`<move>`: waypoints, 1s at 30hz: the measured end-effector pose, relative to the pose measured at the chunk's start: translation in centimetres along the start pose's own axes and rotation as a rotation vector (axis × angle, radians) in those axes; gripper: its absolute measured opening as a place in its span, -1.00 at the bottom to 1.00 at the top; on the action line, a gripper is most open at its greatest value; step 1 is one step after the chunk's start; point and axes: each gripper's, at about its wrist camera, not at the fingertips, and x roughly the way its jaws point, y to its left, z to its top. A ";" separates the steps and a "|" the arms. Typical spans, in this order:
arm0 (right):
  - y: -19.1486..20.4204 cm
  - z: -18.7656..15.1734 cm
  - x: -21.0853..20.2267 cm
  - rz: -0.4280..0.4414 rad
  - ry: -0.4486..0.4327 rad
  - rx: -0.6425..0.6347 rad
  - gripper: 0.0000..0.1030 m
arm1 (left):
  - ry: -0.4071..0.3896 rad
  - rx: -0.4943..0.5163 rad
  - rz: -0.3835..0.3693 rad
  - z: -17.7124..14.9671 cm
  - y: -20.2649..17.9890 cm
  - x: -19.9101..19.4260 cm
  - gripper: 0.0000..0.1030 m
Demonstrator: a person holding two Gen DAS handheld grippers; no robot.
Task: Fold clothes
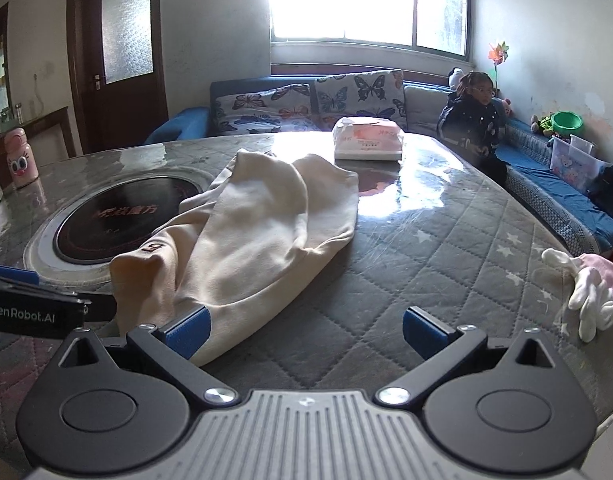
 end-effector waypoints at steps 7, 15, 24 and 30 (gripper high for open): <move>0.7 -0.5 -0.4 0.017 0.006 -0.008 1.00 | -0.016 -0.027 -0.005 -0.3 0.3 -0.5 1.00; 0.6 -0.7 -0.6 0.028 0.009 0.010 1.00 | -0.013 -0.001 -0.011 -1.0 -0.2 -0.7 1.00; 0.6 -1.0 -0.9 0.037 0.003 0.021 1.00 | -0.041 0.027 0.030 -1.2 -0.6 -1.2 1.00; 0.7 -1.1 -1.2 0.042 -0.002 0.020 1.00 | -0.034 0.022 0.046 -1.2 -0.5 -1.3 1.00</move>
